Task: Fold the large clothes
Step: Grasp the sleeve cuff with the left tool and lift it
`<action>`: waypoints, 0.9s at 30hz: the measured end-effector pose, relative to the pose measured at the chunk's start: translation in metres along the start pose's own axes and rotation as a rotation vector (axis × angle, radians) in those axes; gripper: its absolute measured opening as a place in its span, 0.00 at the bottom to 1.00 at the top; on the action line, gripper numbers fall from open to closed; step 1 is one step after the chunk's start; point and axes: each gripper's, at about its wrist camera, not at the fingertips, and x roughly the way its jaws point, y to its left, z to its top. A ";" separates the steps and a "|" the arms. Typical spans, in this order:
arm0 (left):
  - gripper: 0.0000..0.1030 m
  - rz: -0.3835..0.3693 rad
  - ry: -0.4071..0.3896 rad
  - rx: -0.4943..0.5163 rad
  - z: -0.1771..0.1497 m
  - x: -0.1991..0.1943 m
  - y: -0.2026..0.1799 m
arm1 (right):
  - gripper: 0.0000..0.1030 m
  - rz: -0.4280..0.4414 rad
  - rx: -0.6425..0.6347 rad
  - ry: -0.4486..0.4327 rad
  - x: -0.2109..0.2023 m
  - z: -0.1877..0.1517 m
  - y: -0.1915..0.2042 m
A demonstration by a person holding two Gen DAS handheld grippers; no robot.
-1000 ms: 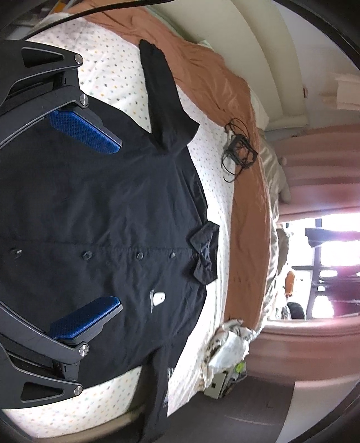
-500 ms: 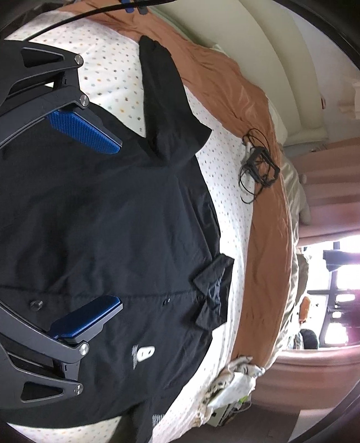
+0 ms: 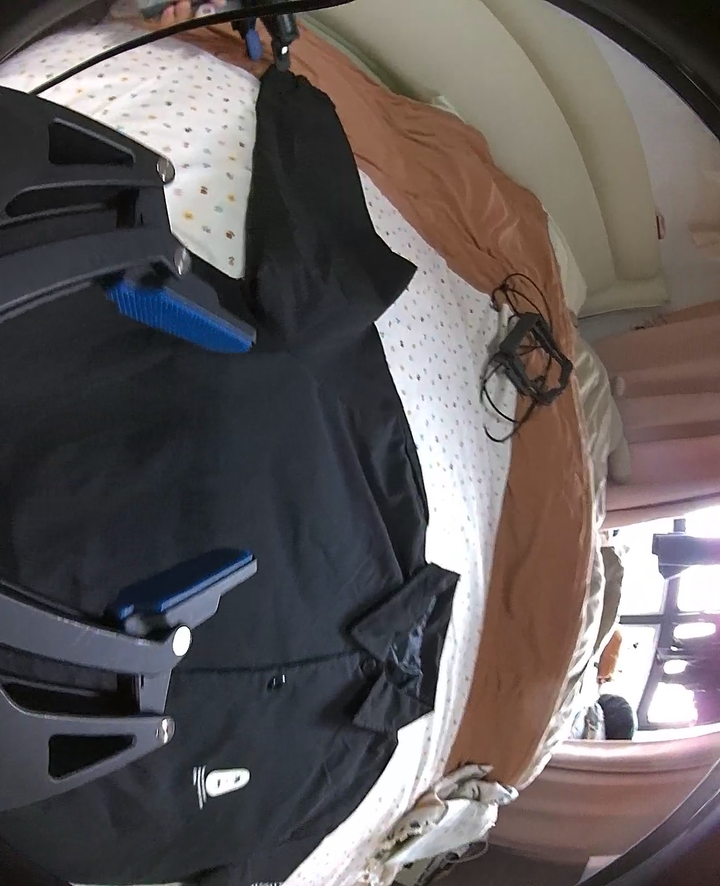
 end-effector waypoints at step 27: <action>0.05 -0.041 -0.391 0.414 0.034 -0.204 -0.155 | 0.55 0.238 0.268 0.072 -0.005 -0.024 -0.016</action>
